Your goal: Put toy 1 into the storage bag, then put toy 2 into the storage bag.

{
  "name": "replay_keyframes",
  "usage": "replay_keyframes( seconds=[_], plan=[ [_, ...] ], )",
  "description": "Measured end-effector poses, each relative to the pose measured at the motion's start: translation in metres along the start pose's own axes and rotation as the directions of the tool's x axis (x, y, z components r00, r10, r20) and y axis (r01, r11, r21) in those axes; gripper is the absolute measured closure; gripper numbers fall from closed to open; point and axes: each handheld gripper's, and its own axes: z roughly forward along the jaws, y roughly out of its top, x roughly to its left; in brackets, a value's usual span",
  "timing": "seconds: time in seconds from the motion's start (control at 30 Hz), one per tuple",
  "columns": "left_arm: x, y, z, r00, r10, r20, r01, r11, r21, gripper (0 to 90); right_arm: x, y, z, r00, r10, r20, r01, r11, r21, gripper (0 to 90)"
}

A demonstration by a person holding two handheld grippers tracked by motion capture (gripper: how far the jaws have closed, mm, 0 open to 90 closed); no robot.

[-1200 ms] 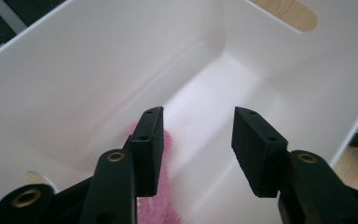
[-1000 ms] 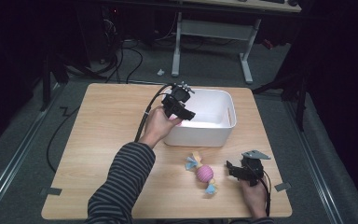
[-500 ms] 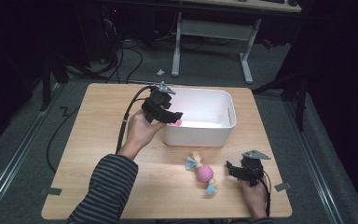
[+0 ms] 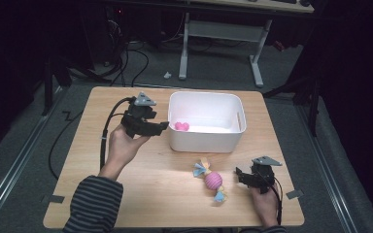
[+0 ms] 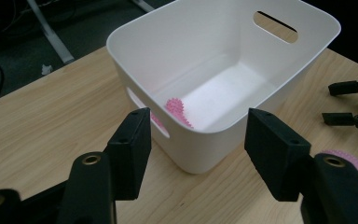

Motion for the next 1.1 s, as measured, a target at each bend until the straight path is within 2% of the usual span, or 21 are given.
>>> replay_keyframes(
  seconds=[0.13,0.27,0.4,0.43,0.47,0.53,0.7,0.83,1.0,1.1],
  plan=[
    [0.012,-0.022,-0.016,0.9983,-0.057,-0.013,0.056,0.9980,-0.027,41.2,0.000,0.000,0.000,1.0000,0.001,0.001,-0.001,1.0000,0.000,23.1],
    [0.020,-0.035,-0.021,0.9961,-0.086,-0.020,0.085,0.9959,-0.029,40.9,0.000,0.000,0.000,1.0000,0.002,0.002,-0.002,1.0000,-0.001,23.2],
    [0.029,-0.052,-0.023,0.9907,-0.134,-0.026,0.133,0.9906,-0.034,40.6,0.000,0.000,0.000,1.0000,0.007,0.004,-0.008,1.0000,0.000,23.3],
    [0.032,-0.061,-0.024,0.9887,-0.145,-0.039,0.143,0.9891,-0.033,40.4,0.000,0.000,0.000,1.0000,0.008,0.004,-0.008,1.0000,0.000,23.2],
    [0.032,-0.061,-0.024,0.9887,-0.145,-0.039,0.143,0.9891,-0.033,40.4,0.000,0.000,0.000,1.0000,0.008,0.004,-0.008,1.0000,0.000,23.2],
    [0.035,-0.073,-0.026,0.9856,-0.161,-0.052,0.160,0.9867,-0.028,40.1,0.000,0.000,0.000,1.0000,0.008,0.004,-0.008,1.0000,0.000,23.3],
    [0.037,-0.091,-0.029,0.9828,-0.169,-0.074,0.169,0.9855,-0.017,39.6,0.000,0.000,0.001,1.0000,0.007,0.005,-0.007,1.0000,0.000,23.3],
    [0.038,-0.109,-0.032,0.9797,-0.185,-0.077,0.185,0.9826,-0.019,39.1,0.000,0.001,0.001,1.0000,0.008,0.005,-0.008,1.0000,0.000,23.3],
    [0.037,-0.128,-0.029,0.9782,-0.188,-0.089,0.188,0.9822,-0.003,37.7,0.000,0.001,0.001,1.0000,0.008,0.005,-0.008,1.0000,0.000,23.3],
    [0.035,-0.139,-0.025,0.9752,-0.199,-0.097,0.200,0.9797,0.002,36.7,0.000,0.001,0.001,1.0000,0.007,0.005,-0.007,1.0000,0.000,23.3]
  ],
)
